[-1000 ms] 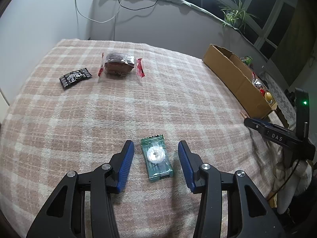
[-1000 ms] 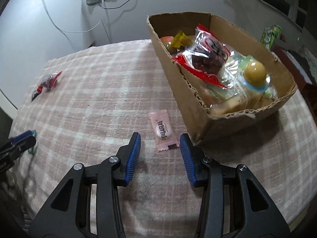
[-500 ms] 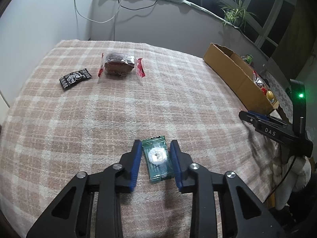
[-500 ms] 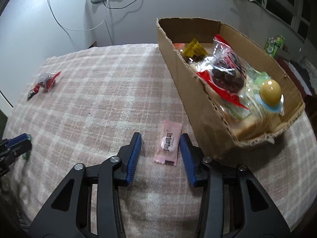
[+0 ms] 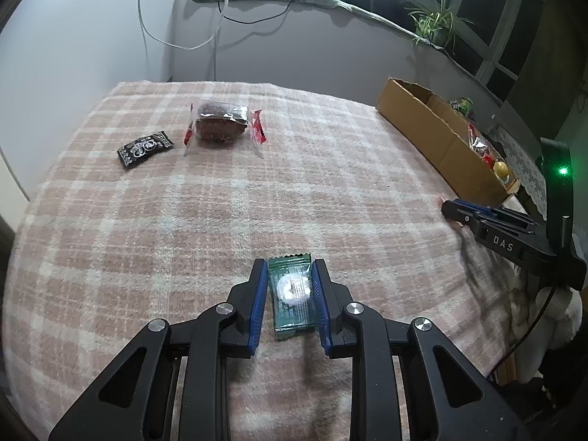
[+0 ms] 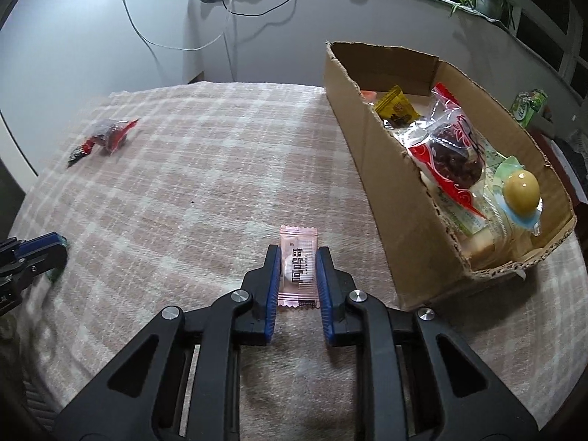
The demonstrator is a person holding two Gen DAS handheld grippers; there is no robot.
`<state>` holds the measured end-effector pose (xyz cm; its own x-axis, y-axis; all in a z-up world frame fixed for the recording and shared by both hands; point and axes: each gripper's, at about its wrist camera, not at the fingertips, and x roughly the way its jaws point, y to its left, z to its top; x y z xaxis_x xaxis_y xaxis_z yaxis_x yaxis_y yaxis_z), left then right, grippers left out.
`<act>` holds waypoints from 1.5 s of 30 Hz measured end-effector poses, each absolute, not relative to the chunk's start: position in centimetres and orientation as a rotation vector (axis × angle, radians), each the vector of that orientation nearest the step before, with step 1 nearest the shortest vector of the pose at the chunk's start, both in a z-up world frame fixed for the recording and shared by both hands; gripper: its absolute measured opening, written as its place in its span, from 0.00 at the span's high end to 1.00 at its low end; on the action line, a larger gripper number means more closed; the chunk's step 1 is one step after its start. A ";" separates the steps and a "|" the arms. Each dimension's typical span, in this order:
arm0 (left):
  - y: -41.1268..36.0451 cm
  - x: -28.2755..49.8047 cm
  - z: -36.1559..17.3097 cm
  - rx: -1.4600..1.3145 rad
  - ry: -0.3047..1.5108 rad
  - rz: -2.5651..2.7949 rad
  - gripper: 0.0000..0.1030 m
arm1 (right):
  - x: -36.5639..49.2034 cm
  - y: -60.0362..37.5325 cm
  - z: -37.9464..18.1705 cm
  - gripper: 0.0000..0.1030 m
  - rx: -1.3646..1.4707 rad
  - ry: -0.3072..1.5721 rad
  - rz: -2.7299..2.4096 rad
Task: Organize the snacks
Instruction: 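Carry the mint candy and pink packet over the box with both grippers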
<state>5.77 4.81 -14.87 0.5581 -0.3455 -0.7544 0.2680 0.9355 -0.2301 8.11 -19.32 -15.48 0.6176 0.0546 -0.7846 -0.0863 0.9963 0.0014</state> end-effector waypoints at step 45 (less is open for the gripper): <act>-13.3 15.4 -4.8 -0.035 0.703 -0.588 0.78 | 10.8 -34.2 -4.9 0.81 0.107 0.704 0.070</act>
